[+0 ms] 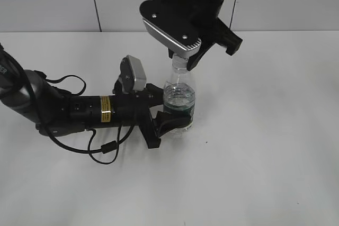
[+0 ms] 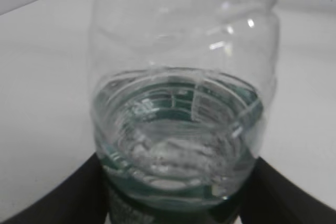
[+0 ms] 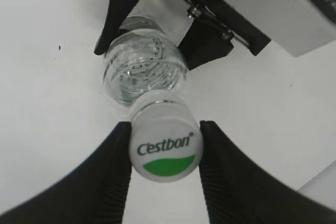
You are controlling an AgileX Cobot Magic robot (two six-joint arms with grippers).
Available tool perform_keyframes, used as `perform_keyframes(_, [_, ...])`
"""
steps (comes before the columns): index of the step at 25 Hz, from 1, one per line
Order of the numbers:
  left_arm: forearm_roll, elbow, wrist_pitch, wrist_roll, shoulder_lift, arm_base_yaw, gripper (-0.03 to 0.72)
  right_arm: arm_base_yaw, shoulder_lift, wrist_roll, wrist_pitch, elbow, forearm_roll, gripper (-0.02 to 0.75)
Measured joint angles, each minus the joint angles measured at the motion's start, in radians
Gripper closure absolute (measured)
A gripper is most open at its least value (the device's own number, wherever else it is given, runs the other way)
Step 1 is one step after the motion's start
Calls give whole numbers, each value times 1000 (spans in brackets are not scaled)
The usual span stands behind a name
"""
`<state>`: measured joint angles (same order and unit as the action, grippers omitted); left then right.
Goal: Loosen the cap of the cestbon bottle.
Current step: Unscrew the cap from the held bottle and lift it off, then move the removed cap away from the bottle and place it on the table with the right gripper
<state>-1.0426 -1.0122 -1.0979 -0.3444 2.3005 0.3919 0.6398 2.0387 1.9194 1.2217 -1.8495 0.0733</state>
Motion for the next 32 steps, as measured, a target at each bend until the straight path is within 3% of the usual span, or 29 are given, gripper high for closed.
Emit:
perform_keyframes(6, [0, 0, 0, -2, 0, 0, 272, 1, 0, 121, -2, 0, 9, 435])
perform_keyframes(24, [-2, 0, 1, 0, 0, 0, 273, 1, -88, 123, -1, -1, 34, 442])
perform_keyframes(28, [-2, 0, 1, 0, 0, 0, 273, 1, -88, -130, -1, -1, 33, 442])
perform_keyframes(32, [-2, 0, 1, 0, 0, 0, 273, 1, -88, -615, -1, -1, 16, 442])
